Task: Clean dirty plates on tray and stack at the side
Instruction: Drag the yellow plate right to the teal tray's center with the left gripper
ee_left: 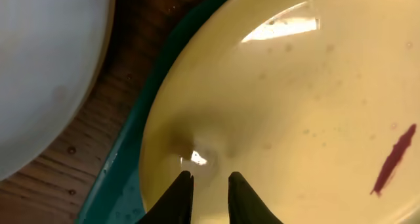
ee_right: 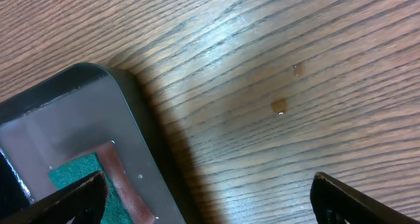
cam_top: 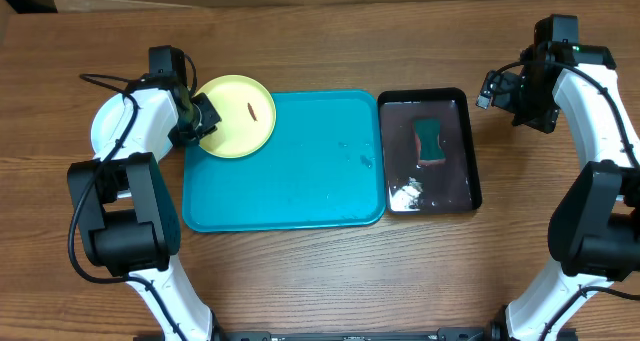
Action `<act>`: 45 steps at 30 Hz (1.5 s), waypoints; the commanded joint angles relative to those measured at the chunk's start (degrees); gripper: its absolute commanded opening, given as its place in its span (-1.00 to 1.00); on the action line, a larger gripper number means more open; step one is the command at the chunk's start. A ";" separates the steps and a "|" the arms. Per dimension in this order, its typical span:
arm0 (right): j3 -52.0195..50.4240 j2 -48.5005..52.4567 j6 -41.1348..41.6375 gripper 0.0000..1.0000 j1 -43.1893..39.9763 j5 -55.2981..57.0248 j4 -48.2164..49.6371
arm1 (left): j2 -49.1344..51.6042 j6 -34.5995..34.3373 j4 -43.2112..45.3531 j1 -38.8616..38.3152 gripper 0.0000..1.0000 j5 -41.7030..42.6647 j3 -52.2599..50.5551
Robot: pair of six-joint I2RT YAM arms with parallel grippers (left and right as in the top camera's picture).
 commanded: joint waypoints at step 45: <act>0.59 -0.90 0.42 1.00 -0.22 0.42 0.20 | -0.59 0.44 -3.98 0.33 -0.63 -8.20 -0.02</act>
